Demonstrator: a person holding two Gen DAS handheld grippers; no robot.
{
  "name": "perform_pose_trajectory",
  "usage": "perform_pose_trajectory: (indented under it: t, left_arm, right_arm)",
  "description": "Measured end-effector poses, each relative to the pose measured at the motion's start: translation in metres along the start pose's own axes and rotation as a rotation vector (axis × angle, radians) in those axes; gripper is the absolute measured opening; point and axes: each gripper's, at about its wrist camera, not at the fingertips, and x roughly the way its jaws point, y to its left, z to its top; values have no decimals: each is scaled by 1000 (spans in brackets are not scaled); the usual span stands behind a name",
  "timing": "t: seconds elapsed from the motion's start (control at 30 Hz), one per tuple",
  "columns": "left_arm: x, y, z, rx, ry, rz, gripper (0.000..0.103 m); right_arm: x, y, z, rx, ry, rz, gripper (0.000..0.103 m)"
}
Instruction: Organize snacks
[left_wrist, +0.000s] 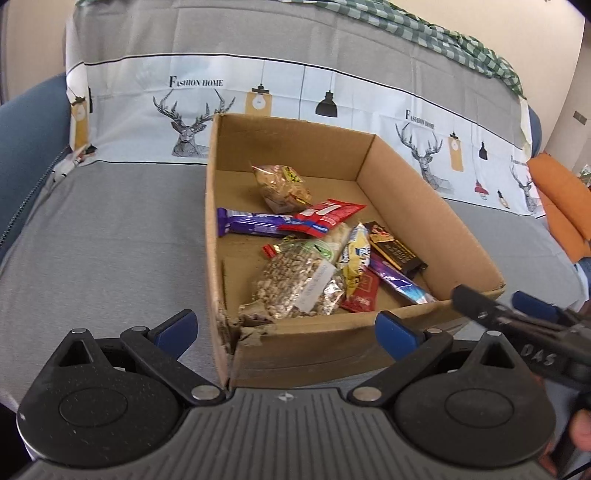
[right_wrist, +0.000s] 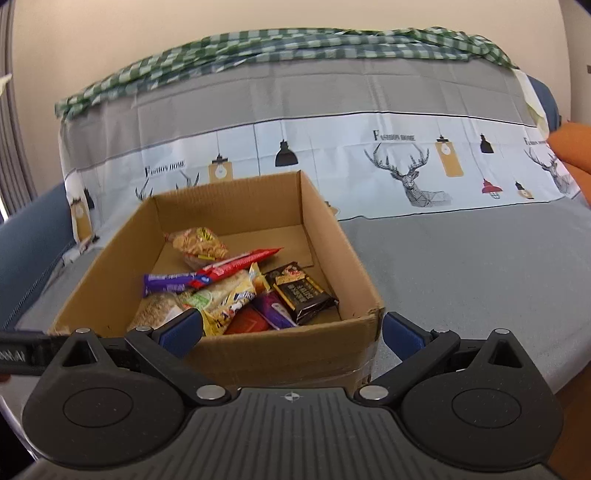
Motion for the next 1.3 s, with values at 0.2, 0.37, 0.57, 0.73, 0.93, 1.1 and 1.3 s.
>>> perform_pose_trajectory:
  t: [0.2,0.37,0.57,0.73,0.93,1.1,1.3]
  left_arm:
    - [3,-1,1,-5,6,-4,102]
    - [2,1,2,-16,1,-5,102]
    - [3,2,2,-13,1,0,102]
    - [2,2,1,-11,-2,1,102]
    - [1,3,1,-6,-4,0,102]
    - [1,2,1,-7,-4,0,102]
    - [0,3,2,-6,-6,-5,102]
  right_arm:
    - [8,4,-2,-12,10,14,102]
    - [10,6,-2,-11,14,28,102]
    - [12,8,-2,-16,16,31,102]
    - [11,6,-2,-5,15,42,102]
    - [10,4,-2,0,12,43,102]
    - [10,4,-2,0,11,45,102]
    - [10,5,-2,-7,10,47,103]
